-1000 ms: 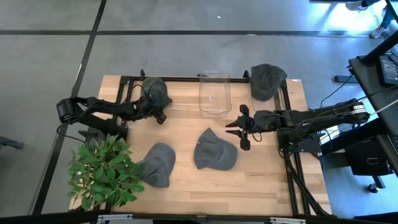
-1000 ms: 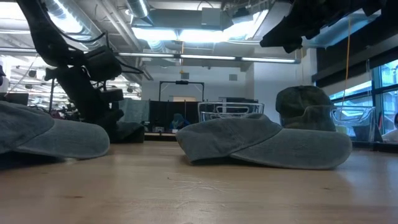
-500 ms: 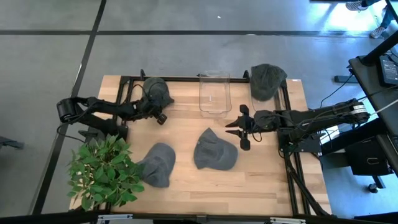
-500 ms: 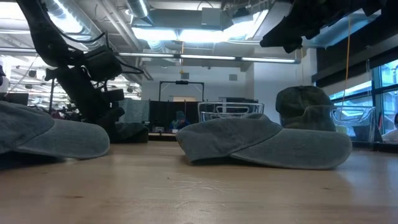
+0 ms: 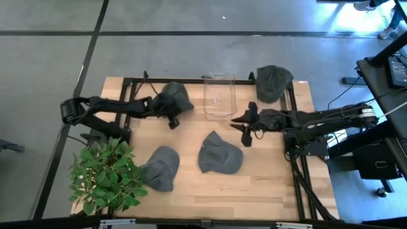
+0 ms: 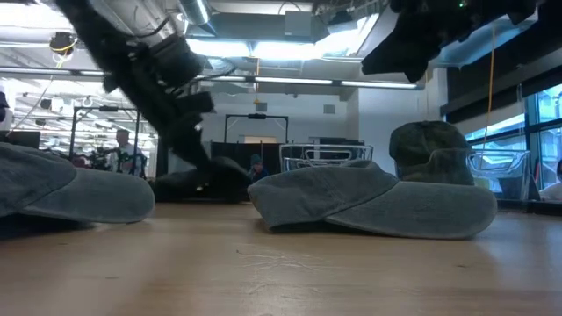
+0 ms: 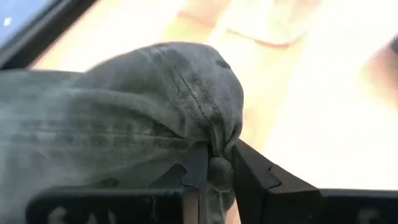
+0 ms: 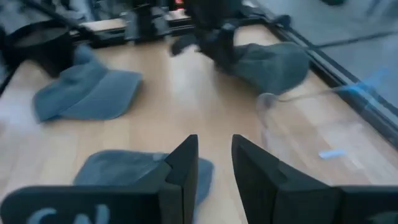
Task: Pick & Place hat
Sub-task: Put the black cap into the right transparent bin
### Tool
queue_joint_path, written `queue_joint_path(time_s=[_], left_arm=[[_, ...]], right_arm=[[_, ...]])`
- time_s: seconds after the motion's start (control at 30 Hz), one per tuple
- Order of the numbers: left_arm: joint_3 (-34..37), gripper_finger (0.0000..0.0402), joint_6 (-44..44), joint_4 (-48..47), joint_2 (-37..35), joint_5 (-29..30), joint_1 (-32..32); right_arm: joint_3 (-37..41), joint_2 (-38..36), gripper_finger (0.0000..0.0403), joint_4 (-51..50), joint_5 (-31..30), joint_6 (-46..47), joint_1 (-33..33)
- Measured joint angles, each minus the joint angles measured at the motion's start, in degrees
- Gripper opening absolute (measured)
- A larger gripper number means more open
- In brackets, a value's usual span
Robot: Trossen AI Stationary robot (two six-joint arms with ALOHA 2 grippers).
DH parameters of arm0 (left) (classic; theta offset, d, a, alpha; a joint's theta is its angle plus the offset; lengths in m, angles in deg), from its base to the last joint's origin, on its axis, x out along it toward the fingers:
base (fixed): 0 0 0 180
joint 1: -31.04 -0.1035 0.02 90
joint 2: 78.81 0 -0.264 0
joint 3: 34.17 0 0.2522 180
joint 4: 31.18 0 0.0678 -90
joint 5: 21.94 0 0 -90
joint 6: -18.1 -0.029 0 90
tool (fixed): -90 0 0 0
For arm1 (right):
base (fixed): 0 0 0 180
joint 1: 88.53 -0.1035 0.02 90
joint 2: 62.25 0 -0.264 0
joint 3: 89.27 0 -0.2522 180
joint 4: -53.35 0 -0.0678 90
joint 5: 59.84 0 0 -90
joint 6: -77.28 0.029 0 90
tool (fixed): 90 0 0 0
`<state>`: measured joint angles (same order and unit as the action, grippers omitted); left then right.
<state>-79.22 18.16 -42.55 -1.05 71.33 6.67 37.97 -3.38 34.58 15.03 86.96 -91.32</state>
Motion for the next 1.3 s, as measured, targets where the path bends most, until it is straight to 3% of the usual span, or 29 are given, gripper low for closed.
queue_joint_path(time_s=[0.23,0.47,0.63,0.8,1.03,1.23,1.3], left_arm=[[-12.77,0.0046,-11.42,-14.39,-0.03,4.86,3.5],[-25.32,0.0046,-21.64,-27.72,-0.06,17.46,7.29],[-32.51,0.0046,-28.72,-32.58,-0.12,21.88,10.47],[-36.97,0.0046,-42.02,-33.53,-0.14,22.91,14.66],[-38.75,0.0046,-63.39,-31.73,-0.17,18.14,21.65],[-38.48,0.0052,-85.57,-31.07,-0.16,3.9,26.56],[-38.47,0.0053,-89.4,-30.23,-0.01,-0.82,27.64]], right_arm=[[0.0,0.0,0.0099,-0.01,0.32,0.43,2.21],[0.0,0.0,0.0099,-0.07,0.2,0.23,4.0],[0.0,0.0,0.0099,0.38,-0.11,-4.85,6.01],[0.0,0.0,0.0099,2.32,-0.78,-7.35,7.93],[-0.02,0.0,0.0099,6.32,1.13,-9.4,9.41],[-0.02,0.0,0.0104,10.11,10.49,-10.26,10.16],[-0.04,0.0,0.0116,11.02,13.49,-10.18,10.21]])
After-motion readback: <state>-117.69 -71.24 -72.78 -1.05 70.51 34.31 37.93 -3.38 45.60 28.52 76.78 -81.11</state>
